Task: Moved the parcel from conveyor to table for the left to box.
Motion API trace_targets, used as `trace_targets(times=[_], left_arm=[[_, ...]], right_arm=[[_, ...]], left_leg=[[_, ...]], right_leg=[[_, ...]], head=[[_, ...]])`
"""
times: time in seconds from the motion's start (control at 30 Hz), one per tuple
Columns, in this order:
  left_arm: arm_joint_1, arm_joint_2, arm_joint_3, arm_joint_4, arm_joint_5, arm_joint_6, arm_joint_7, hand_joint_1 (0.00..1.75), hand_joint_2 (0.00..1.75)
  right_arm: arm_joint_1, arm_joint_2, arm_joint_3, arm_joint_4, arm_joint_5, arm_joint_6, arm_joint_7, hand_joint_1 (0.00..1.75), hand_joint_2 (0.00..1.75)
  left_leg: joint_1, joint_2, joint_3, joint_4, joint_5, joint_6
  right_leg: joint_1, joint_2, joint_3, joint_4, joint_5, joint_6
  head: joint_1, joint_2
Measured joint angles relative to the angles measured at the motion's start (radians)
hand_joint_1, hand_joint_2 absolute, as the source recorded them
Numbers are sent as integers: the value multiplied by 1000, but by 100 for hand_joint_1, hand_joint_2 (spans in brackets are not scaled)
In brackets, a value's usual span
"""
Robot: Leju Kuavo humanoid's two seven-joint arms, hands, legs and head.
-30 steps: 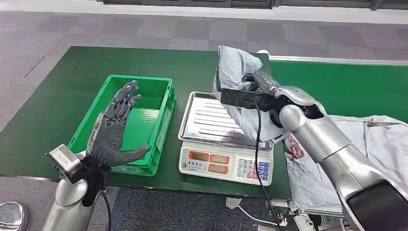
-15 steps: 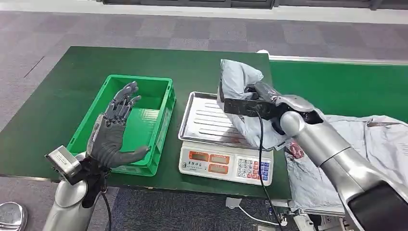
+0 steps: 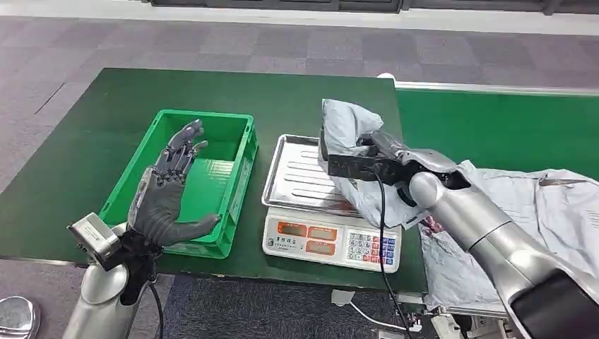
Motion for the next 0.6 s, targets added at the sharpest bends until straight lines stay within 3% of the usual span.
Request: trace_targets(times=[0.03, 0.6], left_arm=[[0, 0, 0, 0, 0, 0, 0, 0, 175], [5, 2, -5, 0, 9, 0, 0, 0, 175]], right_arm=[[0, 0, 1, 0, 0, 0, 0, 3, 175], [5, 0, 24, 0, -3, -16, -3, 0, 175]], left_leg=[[0, 0, 0, 0, 0, 0], [0, 0, 0, 0, 0, 0]], right_leg=[[0, 0, 0, 0, 0, 0], [0, 0, 0, 0, 0, 0]], head=[[0, 0], [0, 0]])
